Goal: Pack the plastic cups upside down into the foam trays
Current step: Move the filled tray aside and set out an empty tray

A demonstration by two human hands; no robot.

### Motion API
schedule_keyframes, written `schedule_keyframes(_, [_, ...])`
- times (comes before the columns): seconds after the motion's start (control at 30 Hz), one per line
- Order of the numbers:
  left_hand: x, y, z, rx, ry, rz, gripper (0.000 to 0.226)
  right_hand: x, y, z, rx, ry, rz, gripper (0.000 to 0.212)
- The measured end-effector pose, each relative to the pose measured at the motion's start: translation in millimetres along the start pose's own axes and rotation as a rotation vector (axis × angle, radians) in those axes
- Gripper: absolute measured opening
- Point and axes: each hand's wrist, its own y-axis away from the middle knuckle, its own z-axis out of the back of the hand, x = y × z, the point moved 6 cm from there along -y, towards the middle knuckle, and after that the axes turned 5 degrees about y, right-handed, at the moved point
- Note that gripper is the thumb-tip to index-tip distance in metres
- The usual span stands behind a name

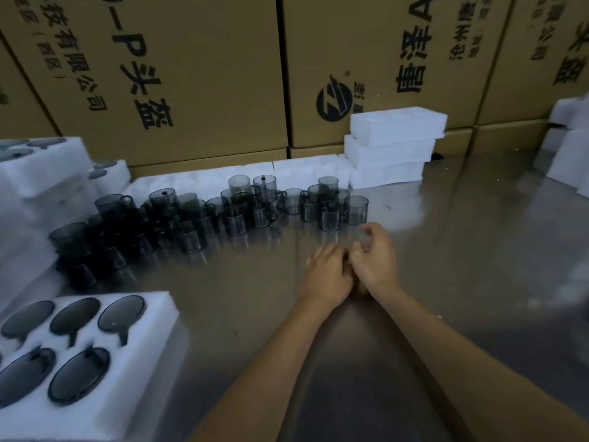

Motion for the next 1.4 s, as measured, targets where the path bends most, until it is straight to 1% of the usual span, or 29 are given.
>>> schedule_keyframes(0.1, [2, -43, -13, -0.038, -0.134, -0.046, 0.029, 6, -58, 23, -0.124, 0.134, 0.088, 0.039])
schedule_keyframes(0.17, [9, -68, -14, -0.083, -0.171, -0.039, 0.027, 19, -106, 35, -0.197, 0.270, 0.167, 0.042])
schedule_keyframes(0.2, [11, -78, -14, -0.098, -0.168, -0.043, 0.026, 26, -131, 37, -0.206, 0.339, 0.206, 0.044])
schedule_keyframes(0.27, [14, -94, -15, -0.107, -0.146, -0.056, 0.021, 39, -178, 36, -0.179, 0.479, 0.250, 0.052])
schedule_keyframes(0.37, [19, -105, -15, -0.136, -0.109, -0.032, 0.016, 48, -242, 22, -0.077, 0.654, 0.244, 0.066])
schedule_keyframes(0.47, [19, -108, -15, -0.161, -0.119, -0.028, 0.014, 49, -294, 11, -0.013, 0.754, 0.204, 0.074])
schedule_keyframes(0.53, [18, -109, -15, -0.167, -0.145, -0.034, 0.014, 47, -319, 5, 0.004, 0.799, 0.172, 0.076])
schedule_keyframes(0.57, [17, -110, -15, -0.167, -0.155, -0.032, 0.014, 47, -327, 2, 0.000, 0.820, 0.168, 0.074])
schedule_keyframes(0.63, [17, -112, -15, -0.168, -0.163, -0.026, 0.014, 50, -338, -1, -0.040, 0.876, 0.189, 0.064])
schedule_keyframes(0.7, [18, -113, -14, -0.177, -0.171, -0.021, 0.014, 53, -338, -2, -0.081, 0.936, 0.203, 0.055])
schedule_keyframes(0.77, [18, -113, -14, -0.185, -0.169, -0.023, 0.014, 57, -331, 1, -0.136, 0.986, 0.231, 0.051])
schedule_keyframes(0.8, [18, -113, -14, -0.191, -0.164, -0.027, 0.014, 61, -325, 4, -0.186, 1.018, 0.277, 0.048])
schedule_keyframes(0.87, [17, -113, -13, -0.193, -0.143, -0.025, 0.013, 75, -304, 11, -0.298, 1.076, 0.428, 0.041])
schedule_keyframes(0.93, [20, -114, -12, -0.185, -0.096, 0.014, 0.007, 95, -274, 17, -0.361, 1.091, 0.590, 0.035])
schedule_keyframes(0.97, [24, -115, -11, -0.180, -0.021, 0.068, 0.004, 104, -256, 20, -0.363, 1.090, 0.659, 0.032])
schedule_keyframes(1.03, [34, -113, -4, -0.195, 0.276, 0.211, 0.008, 123, -218, 28, -0.364, 1.041, 0.770, 0.028])
schedule_keyframes(1.1, [41, -104, 10, -0.308, 0.586, 0.276, 0.018, 138, -178, 44, -0.396, 0.939, 0.811, 0.024])
schedule_keyframes(1.17, [46, -87, 25, -0.438, 0.798, 0.312, 0.028, 151, -135, 61, -0.420, 0.806, 0.840, 0.017])
schedule_keyframes(1.2, [48, -77, 30, -0.469, 0.869, 0.329, 0.030, 156, -113, 67, -0.416, 0.731, 0.860, 0.011])
schedule_keyframes(1.23, [49, -67, 32, -0.480, 0.923, 0.343, 0.030, 160, -92, 71, -0.392, 0.673, 0.879, 0.005])
schedule_keyframes(1.3, [53, -43, 36, -0.483, 1.045, 0.378, 0.029, 167, -50, 71, -0.304, 0.626, 0.904, 0.006])
schedule_keyframes(1.4, [63, 3, 42, -0.485, 1.379, 0.445, 0.023, 172, 14, 65, -0.163, 0.604, 0.925, 0.008])
